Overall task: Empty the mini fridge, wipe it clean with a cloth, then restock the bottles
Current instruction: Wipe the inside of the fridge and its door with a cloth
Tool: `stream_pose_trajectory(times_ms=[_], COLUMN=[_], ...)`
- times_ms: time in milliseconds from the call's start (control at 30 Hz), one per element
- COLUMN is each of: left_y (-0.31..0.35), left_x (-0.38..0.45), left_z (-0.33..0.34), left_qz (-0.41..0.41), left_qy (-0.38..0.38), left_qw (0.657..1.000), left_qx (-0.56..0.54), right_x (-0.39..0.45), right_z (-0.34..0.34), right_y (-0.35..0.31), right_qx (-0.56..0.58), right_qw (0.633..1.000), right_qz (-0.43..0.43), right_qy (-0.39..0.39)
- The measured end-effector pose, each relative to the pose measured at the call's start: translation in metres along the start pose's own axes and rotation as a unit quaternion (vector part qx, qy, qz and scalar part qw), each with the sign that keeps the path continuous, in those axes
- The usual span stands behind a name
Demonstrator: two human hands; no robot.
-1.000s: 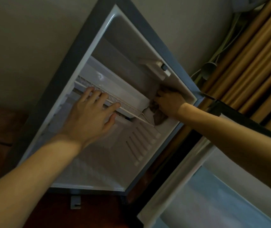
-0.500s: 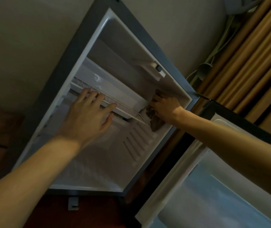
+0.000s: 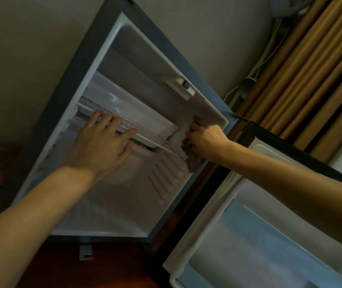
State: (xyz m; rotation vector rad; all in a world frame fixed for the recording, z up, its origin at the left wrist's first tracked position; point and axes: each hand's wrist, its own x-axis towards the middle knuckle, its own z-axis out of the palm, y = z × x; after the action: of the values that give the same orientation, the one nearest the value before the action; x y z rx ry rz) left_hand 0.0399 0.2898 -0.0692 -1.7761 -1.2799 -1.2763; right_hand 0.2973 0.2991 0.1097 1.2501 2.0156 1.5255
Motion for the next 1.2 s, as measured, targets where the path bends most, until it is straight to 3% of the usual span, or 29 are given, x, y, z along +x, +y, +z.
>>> stream_pose_trajectory(times_ms=[233,533,733,833,933,1133,1200], left_y=[0.0,-0.011,-0.006,-0.003,-0.001,-0.001,-0.003], left_x=[0.001,-0.003,-0.003,-0.002,0.0,-0.001,-0.002], left_z=[-0.002,0.014,0.009,0.004,0.002,0.002,0.004], left_qz=[-0.001,0.031,0.023,0.012,0.001,0.0,0.008], left_qy=[-0.034,0.043,0.04,0.023,0.012,0.006,0.013], left_qw=[0.999,0.999,0.999,1.0,1.0,1.0,1.0], left_qx=[0.017,-0.002,0.001,-0.002,-0.003,-0.008,-0.009], right_x=[0.002,0.077,0.047,0.008,-0.017,0.008,0.034], right_z=[-0.001,0.032,0.016,-0.002,-0.013,-0.001,0.011], right_y=[-0.006,-0.014,-0.01,-0.007,-0.007,-0.014,-0.015], right_qx=[0.013,0.061,0.054,0.027,0.018,0.032,0.032], right_qw=[1.0,0.995,0.995,0.999,0.999,0.999,0.997], right_qz=[0.004,0.076,0.064,0.015,0.021,0.037,0.062], right_qy=[-0.01,-0.017,-0.048,-0.014,-0.018,0.004,-0.025])
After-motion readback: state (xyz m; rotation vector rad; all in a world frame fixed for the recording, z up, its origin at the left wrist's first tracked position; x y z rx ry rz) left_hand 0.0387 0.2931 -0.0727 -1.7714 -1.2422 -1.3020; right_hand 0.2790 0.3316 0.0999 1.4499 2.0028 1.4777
